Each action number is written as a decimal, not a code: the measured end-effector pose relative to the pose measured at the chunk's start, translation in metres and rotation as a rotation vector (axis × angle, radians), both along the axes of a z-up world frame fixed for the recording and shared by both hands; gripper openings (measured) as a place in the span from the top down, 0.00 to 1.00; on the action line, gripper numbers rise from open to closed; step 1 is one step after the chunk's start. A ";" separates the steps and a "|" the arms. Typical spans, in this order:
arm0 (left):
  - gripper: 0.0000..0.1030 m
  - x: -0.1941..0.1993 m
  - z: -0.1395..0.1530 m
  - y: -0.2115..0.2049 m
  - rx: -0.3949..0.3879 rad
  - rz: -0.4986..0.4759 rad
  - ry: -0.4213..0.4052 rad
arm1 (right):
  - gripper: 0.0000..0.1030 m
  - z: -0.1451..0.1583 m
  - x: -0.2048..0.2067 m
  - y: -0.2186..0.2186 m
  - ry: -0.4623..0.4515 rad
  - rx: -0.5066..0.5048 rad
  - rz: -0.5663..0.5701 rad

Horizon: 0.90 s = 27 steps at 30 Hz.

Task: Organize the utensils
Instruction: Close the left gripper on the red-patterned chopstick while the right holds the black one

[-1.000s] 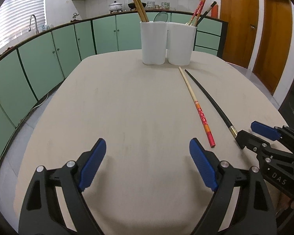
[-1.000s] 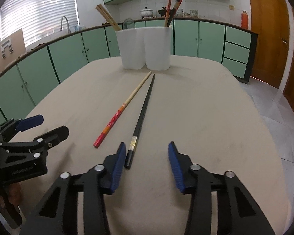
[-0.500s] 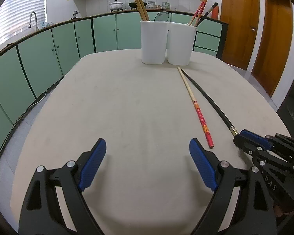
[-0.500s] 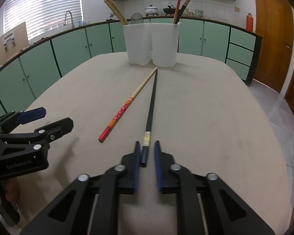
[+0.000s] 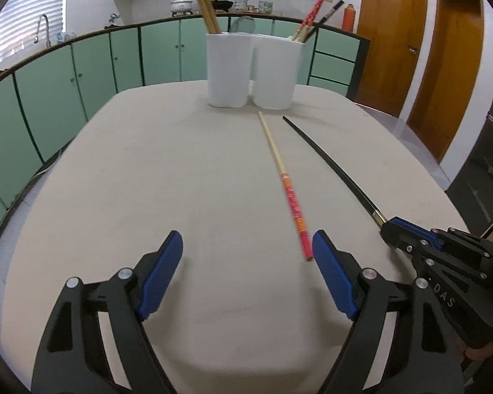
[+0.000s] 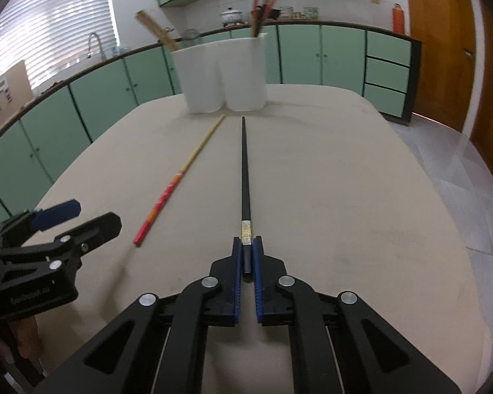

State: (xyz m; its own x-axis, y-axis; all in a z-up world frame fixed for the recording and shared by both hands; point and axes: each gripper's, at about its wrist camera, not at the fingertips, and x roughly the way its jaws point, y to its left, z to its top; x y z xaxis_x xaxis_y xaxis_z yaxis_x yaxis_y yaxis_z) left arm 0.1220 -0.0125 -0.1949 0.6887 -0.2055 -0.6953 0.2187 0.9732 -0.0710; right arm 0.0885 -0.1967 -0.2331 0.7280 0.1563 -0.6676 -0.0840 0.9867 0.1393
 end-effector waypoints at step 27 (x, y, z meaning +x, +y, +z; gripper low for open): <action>0.95 0.004 -0.001 -0.037 0.029 -0.005 0.037 | 0.94 0.007 0.000 -0.019 -0.028 0.003 -0.016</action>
